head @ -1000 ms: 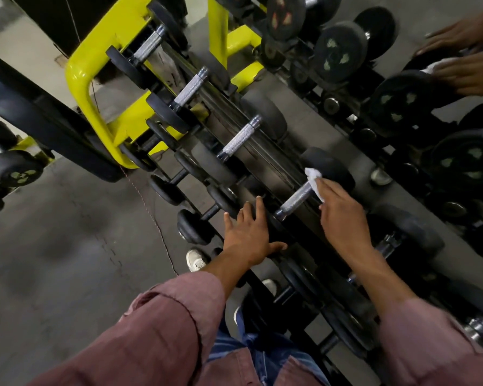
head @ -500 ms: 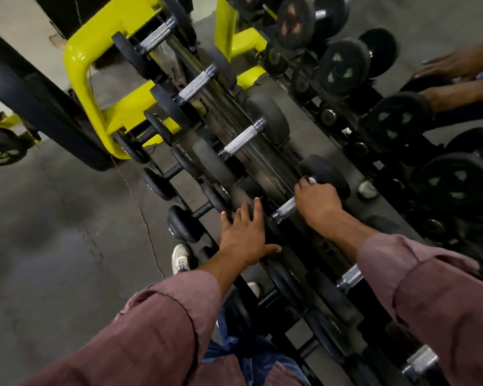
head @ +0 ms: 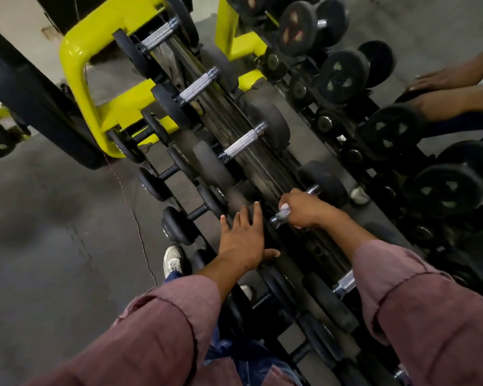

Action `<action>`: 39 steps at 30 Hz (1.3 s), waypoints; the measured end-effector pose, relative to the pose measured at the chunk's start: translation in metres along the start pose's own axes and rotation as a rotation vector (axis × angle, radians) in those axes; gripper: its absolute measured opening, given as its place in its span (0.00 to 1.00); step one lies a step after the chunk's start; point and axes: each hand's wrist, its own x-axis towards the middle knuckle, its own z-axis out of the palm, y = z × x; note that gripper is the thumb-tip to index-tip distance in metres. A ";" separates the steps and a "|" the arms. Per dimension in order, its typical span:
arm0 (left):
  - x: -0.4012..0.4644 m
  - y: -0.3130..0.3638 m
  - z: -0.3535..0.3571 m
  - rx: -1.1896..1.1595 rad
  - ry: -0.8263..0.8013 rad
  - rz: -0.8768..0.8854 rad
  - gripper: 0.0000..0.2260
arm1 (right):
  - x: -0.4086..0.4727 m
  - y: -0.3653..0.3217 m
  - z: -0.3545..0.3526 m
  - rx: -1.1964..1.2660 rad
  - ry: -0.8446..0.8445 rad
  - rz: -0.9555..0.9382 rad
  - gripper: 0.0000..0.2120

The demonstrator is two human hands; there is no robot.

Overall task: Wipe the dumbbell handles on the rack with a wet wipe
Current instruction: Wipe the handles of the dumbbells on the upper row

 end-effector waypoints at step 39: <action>0.000 -0.001 0.000 -0.002 0.008 -0.002 0.56 | -0.053 -0.012 0.090 0.699 0.483 0.108 0.13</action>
